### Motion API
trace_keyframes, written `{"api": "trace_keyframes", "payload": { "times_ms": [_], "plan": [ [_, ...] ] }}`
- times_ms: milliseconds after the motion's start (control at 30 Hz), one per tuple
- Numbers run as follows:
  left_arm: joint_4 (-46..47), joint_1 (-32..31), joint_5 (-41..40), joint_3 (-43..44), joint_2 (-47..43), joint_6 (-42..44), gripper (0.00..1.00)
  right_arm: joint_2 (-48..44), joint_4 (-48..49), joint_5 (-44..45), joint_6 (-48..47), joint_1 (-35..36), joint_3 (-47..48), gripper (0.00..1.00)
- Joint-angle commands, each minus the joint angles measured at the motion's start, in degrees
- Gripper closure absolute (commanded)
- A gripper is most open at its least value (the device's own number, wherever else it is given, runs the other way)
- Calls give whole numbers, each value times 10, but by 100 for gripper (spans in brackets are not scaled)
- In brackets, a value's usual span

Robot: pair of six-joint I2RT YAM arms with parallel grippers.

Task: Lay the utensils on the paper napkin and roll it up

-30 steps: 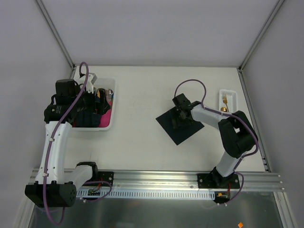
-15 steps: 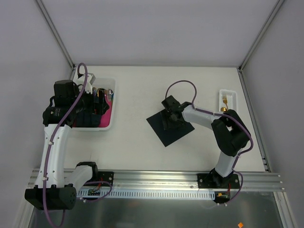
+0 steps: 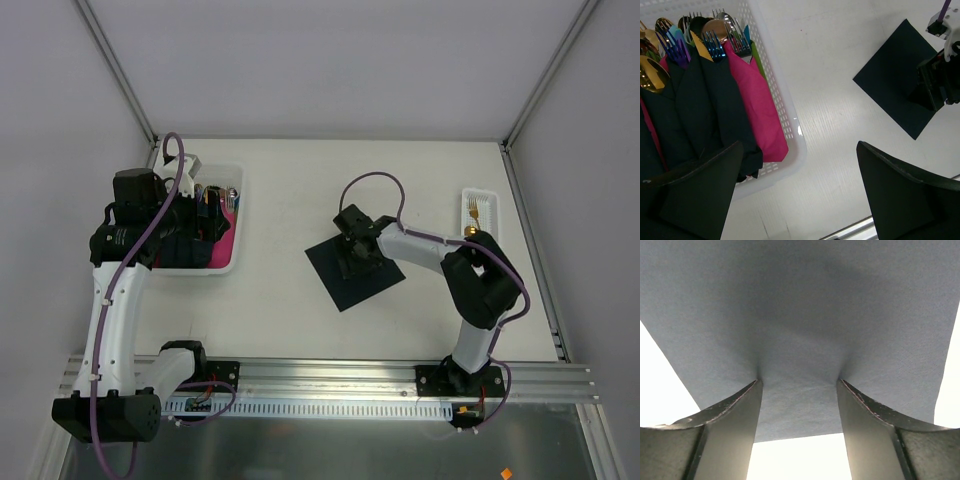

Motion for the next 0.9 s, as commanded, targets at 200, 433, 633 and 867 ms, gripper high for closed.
{"api": "trace_keyframes", "payload": {
  "times_ms": [200, 433, 633, 867],
  "plan": [
    [0, 6, 2, 3, -16, 12, 1, 9, -16, -45, -117, -1, 19, 38],
    [0, 6, 20, 2, -18, 17, 1, -19, -28, -97, -230, -1, 12, 38],
    [0, 6, 23, 7, -17, 15, 1, -47, -50, -41, -256, 0, 35, 35],
    [0, 6, 19, 15, -16, 2, 1, -110, -27, -21, -77, 1, 53, 31]
  ]
}}
